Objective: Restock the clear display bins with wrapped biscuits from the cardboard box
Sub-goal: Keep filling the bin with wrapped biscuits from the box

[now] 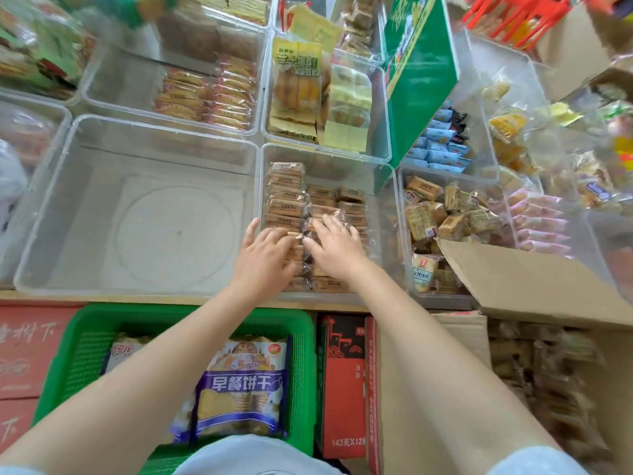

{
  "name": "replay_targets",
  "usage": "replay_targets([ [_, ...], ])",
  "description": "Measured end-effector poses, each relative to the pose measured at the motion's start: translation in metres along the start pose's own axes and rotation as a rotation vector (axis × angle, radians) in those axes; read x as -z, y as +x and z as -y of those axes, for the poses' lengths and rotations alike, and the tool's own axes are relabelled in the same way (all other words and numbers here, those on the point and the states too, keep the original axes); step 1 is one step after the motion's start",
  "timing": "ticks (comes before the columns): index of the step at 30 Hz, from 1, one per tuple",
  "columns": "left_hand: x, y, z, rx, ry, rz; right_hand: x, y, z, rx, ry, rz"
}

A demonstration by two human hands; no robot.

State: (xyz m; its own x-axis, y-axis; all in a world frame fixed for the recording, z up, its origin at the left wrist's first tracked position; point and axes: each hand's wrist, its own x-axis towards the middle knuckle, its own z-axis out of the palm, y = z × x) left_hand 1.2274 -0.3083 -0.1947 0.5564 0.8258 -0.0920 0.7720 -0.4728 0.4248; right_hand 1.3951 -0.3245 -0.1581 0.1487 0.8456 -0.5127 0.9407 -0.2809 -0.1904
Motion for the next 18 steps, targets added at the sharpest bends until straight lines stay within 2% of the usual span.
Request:
replay_targets([
  [3,0.011,-0.016,-0.022,0.047,-0.144,0.007,0.023,-0.060,-0.006,0.091,0.300,-0.144],
  [6,0.019,-0.049,-0.071,0.026,-0.371,0.004,0.042,-0.140,-0.026,0.169,0.460,-0.474],
  [9,0.021,-0.084,-0.137,-0.058,-0.531,0.020,0.047,-0.210,-0.062,0.081,0.577,-0.766],
  [11,0.023,-0.103,-0.183,-0.142,-0.572,-0.018,0.045,-0.245,-0.092,-0.025,0.641,-0.875],
  [14,0.026,-0.125,-0.244,-0.309,-0.574,-0.094,0.036,-0.283,-0.142,-0.200,0.696,-0.892],
  [16,0.023,-0.131,-0.278,-0.397,-0.525,-0.116,0.023,-0.297,-0.179,-0.318,0.696,-0.814],
  [18,0.016,-0.134,-0.306,-0.391,-0.474,-0.067,0.006,-0.305,-0.215,-0.415,0.734,-0.687],
])
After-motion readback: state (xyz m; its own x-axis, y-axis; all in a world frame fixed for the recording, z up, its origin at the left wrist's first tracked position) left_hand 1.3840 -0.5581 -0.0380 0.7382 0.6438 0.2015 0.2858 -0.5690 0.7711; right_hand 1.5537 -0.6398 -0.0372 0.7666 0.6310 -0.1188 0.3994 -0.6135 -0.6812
